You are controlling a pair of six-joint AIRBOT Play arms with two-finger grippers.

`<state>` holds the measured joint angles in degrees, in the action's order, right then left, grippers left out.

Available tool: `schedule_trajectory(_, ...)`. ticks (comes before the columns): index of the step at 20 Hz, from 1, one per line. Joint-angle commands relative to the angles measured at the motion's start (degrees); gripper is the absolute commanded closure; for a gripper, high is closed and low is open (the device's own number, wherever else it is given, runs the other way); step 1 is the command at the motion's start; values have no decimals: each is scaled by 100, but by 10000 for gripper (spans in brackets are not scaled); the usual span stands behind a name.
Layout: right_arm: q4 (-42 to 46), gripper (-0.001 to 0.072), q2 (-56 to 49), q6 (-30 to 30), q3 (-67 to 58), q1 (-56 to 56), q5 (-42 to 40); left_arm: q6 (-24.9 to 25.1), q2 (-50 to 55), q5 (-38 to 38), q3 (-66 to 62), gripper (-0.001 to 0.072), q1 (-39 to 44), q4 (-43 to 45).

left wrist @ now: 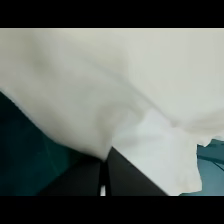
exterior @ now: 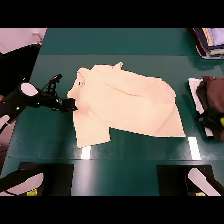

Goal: Fold the shirts.

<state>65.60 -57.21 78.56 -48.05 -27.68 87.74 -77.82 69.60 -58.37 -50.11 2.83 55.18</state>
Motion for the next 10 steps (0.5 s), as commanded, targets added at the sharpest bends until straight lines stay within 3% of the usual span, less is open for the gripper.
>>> schedule_trajectory(1,-26,210,153,98,1303,-645,-343,28,-2,-85,-90,683,4,-13)
schedule_trajectory(5,-334,227,-59,96,2094,-457,-940,28,-2,-92,-90,682,4,-15)
schedule_trajectory(6,-400,264,-177,96,2129,-319,-1097,28,-2,-101,-90,683,4,-15)
schedule_trajectory(10,-955,268,-525,98,2122,251,-2039,28,-2,-120,-90,682,4,-17)
